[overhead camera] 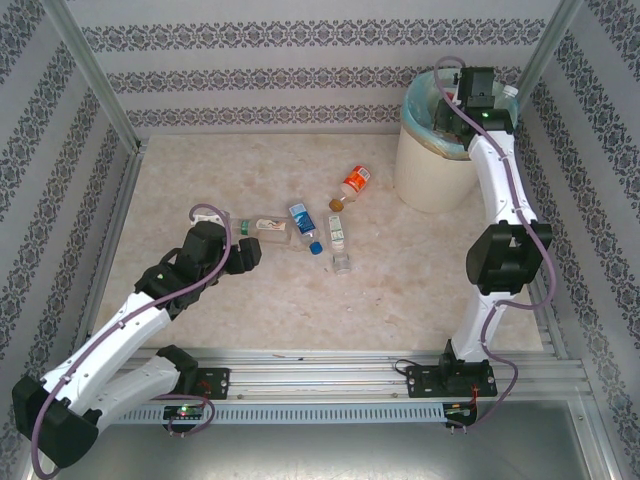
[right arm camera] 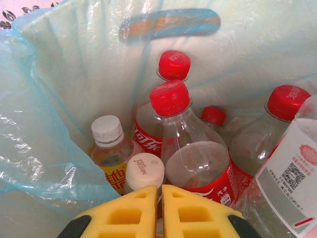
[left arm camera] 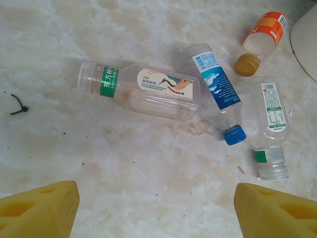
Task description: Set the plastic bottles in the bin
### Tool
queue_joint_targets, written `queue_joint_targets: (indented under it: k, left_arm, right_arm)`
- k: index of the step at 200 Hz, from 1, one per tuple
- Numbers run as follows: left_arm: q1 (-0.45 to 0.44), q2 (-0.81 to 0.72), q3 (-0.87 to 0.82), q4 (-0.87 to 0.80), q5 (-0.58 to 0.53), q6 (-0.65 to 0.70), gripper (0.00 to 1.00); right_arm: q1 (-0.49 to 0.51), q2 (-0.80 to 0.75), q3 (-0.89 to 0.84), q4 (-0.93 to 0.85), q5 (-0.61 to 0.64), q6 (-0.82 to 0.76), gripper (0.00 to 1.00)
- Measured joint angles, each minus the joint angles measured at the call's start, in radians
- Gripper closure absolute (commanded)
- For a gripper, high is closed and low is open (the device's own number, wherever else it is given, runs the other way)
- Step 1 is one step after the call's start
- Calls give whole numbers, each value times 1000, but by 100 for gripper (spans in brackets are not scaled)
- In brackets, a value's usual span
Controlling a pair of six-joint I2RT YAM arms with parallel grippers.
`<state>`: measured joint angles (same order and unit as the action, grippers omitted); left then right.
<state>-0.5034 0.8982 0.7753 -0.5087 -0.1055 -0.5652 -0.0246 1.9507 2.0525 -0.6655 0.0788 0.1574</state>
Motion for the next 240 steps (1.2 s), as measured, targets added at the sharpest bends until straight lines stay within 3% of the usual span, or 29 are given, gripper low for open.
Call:
queue_joint_targets:
  k: [41,94,122,141,167,202,240]
  left_arm:
    - [0,-5,0,-2,-1,0,18]
    - [0,-43,1,-16,-27,7,17]
    - [0,-55,4,-31,-46,23,17]
    - [0,-59,6,-39,-57,40,17]
    - [0,-63,6,-45,-59,57,17]
    - [0,-57,6,-45,-40,72,17]
    - [0,-43,0,-44,-11,75,17]
  right_arm:
    - [0,-5,78,-96,-32,14,60]
    - [37,-201,112,-107,-32,25,49]
    - [166,-449,-87,-23,-10,2,44]
    - [283,-622,-321,74,-13,-5,40]
    - [404,-749,-626,186,-16,16,39]
    - [518,-725,-906,266,-16,90,37]
    - [578,-562,-962,296,-8,154,33]
